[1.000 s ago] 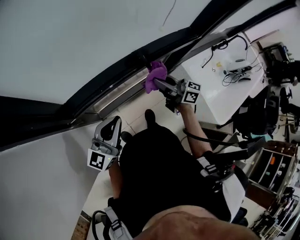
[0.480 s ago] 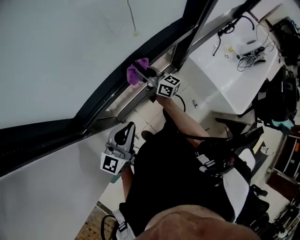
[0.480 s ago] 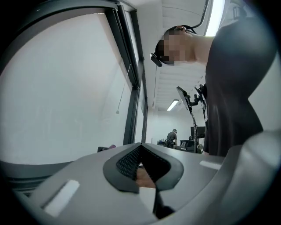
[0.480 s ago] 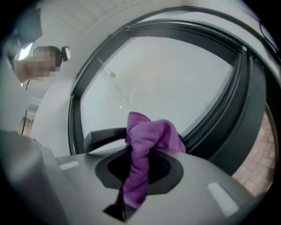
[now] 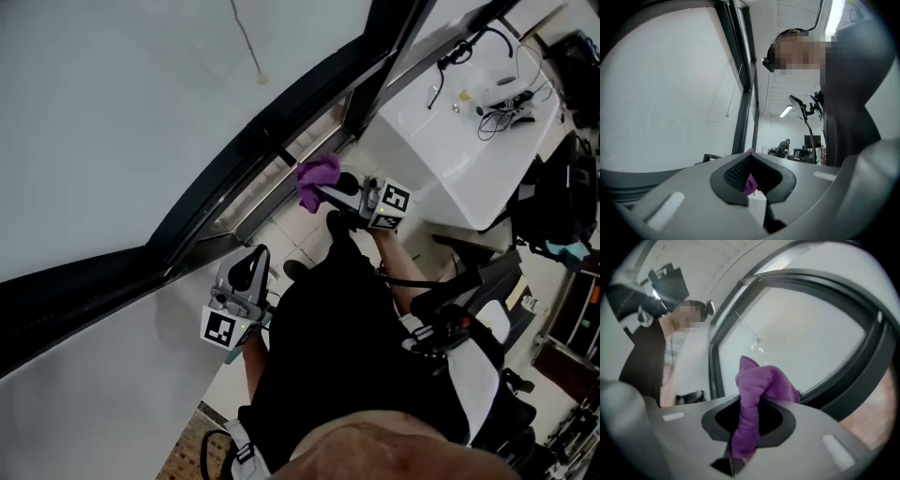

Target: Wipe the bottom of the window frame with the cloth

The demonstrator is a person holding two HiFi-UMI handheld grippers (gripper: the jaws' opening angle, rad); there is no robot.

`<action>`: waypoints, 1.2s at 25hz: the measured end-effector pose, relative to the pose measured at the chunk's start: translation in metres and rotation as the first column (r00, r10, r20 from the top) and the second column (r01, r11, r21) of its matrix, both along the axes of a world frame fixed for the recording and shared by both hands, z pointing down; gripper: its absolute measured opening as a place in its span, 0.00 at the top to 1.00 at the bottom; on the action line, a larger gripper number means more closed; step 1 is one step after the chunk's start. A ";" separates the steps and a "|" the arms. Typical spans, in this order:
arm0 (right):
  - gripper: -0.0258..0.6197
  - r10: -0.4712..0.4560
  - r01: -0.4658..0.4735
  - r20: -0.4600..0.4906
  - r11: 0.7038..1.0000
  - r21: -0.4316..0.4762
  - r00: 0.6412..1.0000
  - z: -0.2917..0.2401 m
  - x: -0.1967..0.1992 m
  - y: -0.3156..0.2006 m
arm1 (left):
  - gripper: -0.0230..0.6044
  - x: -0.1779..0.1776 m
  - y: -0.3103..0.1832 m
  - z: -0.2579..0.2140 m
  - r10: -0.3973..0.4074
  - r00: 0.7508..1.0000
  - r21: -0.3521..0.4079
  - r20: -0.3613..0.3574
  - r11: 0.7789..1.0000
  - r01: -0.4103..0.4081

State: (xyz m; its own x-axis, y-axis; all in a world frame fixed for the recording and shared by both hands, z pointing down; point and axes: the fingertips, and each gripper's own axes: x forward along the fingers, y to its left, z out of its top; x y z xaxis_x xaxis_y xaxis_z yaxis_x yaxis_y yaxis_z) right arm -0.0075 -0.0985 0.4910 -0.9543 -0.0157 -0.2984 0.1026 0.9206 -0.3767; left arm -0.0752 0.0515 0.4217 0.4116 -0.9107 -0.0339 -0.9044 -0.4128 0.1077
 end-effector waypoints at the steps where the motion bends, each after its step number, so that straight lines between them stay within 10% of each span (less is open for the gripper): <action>1: 0.86 0.071 -0.066 -0.076 0.995 0.070 0.995 -0.003 -0.001 -0.022 | 0.96 0.000 -0.004 0.002 -0.005 1.000 -0.003 -0.006 1.000 0.005; 4: 0.86 0.207 -0.043 -0.366 0.911 0.410 0.907 -0.015 -0.056 -0.077 | 0.96 0.008 -0.020 -0.006 -0.020 0.999 0.024 -0.027 0.999 0.021; 7: 0.86 0.272 0.178 -0.538 0.746 0.642 0.797 -0.003 -0.120 -0.100 | 0.96 0.018 -0.035 -0.011 -0.041 0.999 0.024 -0.004 0.999 0.041; 13: 0.86 -0.016 0.465 -0.578 0.612 0.640 0.816 0.006 -0.090 -0.047 | 0.96 0.029 -0.059 -0.016 -0.096 0.995 0.036 -0.032 0.995 0.098; 16: 0.86 -0.274 0.612 -0.576 0.570 0.548 0.770 0.010 -0.026 -0.002 | 0.96 0.029 -0.067 -0.006 -0.139 0.990 0.009 -0.034 0.990 0.139; 18: 0.86 -0.363 0.586 -0.481 0.654 0.479 0.798 -0.007 -0.009 -0.004 | 0.96 0.031 -0.073 -0.004 -0.156 0.987 -0.002 -0.034 0.988 0.156; 21: 0.86 -0.078 0.311 -0.488 0.854 0.416 0.869 -0.025 -0.061 -0.075 | 0.96 0.034 -0.084 -0.005 -0.169 0.985 0.003 -0.037 0.986 0.170; 25: 0.87 0.044 0.278 -0.632 0.873 0.401 0.774 -0.005 -0.135 -0.099 | 0.96 0.047 -0.091 -0.010 -0.150 0.988 0.013 -0.025 0.989 0.150; 30: 0.86 0.338 0.174 -0.729 0.832 0.527 0.595 0.009 -0.099 -0.157 | 0.96 0.032 -0.080 -0.014 -0.141 0.989 0.044 -0.036 0.989 0.143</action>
State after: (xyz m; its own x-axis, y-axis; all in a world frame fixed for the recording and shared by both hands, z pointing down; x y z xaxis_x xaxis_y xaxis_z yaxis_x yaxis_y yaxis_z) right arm -0.1070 -0.2555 0.5000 -0.8049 -0.2039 0.5573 -0.0745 0.9664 0.2460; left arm -0.0429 -0.0283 0.4075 0.2763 -0.9570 -0.0886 -0.9505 -0.2857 0.1217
